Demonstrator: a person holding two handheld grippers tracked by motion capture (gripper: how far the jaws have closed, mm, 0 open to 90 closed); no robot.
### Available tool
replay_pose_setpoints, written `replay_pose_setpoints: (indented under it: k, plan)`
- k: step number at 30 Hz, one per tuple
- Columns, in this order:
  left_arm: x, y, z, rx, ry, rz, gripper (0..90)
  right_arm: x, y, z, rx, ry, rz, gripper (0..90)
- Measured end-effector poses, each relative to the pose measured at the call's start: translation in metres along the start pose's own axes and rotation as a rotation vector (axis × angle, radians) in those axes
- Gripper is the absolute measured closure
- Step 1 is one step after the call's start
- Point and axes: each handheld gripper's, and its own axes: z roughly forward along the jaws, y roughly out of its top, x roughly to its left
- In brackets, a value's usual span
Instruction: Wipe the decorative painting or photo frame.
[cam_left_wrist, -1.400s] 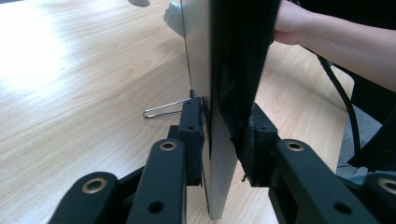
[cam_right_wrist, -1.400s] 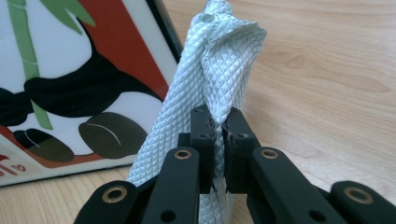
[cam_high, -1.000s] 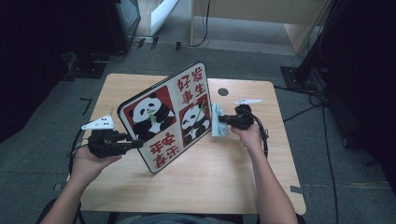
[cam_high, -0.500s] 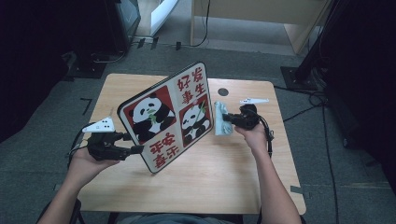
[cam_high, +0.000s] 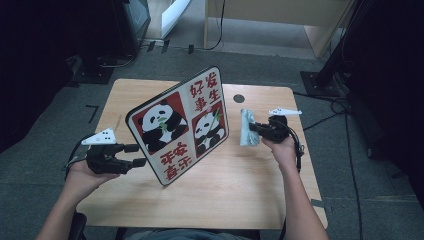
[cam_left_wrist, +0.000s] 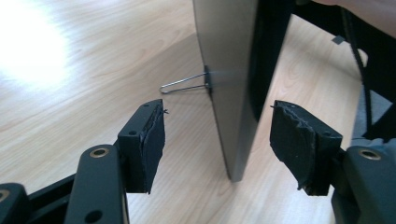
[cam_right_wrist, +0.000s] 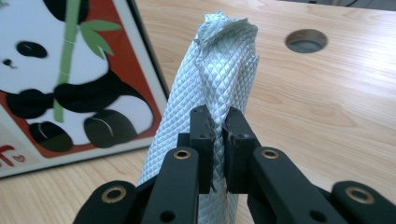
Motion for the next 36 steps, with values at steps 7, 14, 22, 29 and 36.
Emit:
replay_pose_setpoints:
  k: [7, 14, 22, 29, 36]
  plan:
    - [0.007, -0.005, -0.002, 0.001, 0.017, 0.008, 36.1, -0.009, -0.010, -0.008, 0.018, -0.047, -0.005, 84.6]
    - [0.011, -0.010, -0.005, 0.001, 0.009, 0.006, 36.1, -0.025, -0.021, -0.008, 0.036, -0.104, 0.018, 84.6]
    - [0.025, -0.017, -0.005, -0.002, 0.028, -0.037, 36.1, -0.035, -0.027, -0.006, 0.057, -0.137, 0.042, 84.4]
    - [0.034, -0.019, 0.001, 0.017, 0.041, -0.065, 36.1, -0.041, -0.034, 0.000, 0.075, -0.157, 0.057, 83.7]
    - [0.038, -0.019, 0.006, 0.019, 0.055, -0.087, 36.2, -0.044, -0.038, 0.005, 0.089, -0.170, 0.045, 80.7]
